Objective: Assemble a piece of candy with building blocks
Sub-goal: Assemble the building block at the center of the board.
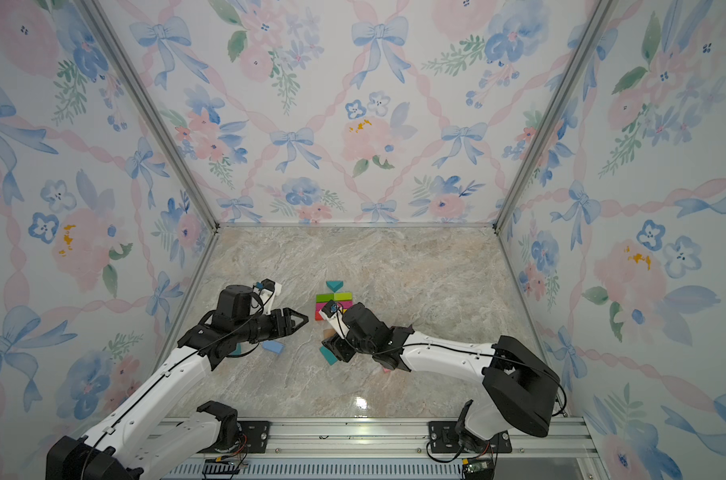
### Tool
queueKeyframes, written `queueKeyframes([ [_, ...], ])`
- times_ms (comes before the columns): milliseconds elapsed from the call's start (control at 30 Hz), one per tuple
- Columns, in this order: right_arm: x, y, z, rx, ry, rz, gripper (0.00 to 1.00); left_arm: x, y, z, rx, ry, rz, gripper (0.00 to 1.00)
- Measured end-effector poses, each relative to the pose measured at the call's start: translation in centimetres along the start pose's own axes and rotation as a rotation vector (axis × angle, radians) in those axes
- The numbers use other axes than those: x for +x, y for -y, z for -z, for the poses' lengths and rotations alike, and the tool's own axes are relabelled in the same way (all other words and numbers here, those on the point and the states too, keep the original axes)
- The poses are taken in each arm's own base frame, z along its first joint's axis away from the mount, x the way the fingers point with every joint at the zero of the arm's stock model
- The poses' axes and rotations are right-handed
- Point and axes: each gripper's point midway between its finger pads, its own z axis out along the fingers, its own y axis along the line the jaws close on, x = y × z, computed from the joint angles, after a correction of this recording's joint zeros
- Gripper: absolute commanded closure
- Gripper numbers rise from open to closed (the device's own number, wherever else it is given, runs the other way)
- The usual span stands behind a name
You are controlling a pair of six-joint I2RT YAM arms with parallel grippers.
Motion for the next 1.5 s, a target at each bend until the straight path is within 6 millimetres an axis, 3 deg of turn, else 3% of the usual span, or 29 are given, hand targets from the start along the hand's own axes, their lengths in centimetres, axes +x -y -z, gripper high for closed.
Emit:
queueKeyframes([
  [200, -1.3, 1.5, -0.7, 0.115, -0.027, -0.217, 0.64, -2.0, -1.9, 0.9, -0.131, 0.123, -0.013, 0.35],
  [367, 0.9, 2.3, -3.5, 0.184, -0.103, -0.343, 0.65, -3.3, -1.7, 2.2, -0.146, 0.218, -0.040, 0.35],
  [567, 2.5, 3.0, -5.9, 0.249, -0.165, -0.434, 0.65, -2.9, -1.9, 2.3, -0.140, 0.236, -0.060, 0.35],
  [867, 2.3, 3.7, -7.2, 0.321, -0.178, -0.483, 0.62, -2.7, -2.1, 1.8, -0.129, 0.237, -0.088, 0.35],
  [1233, 5.3, 3.8, -8.2, 0.373, -0.262, -0.493, 0.56, -2.3, -2.2, 1.3, -0.110, 0.232, -0.095, 0.34],
  [1500, 5.1, 4.0, -8.4, 0.395, -0.253, -0.504, 0.42, -2.6, -1.9, 1.5, -0.098, 0.248, -0.103, 0.34],
])
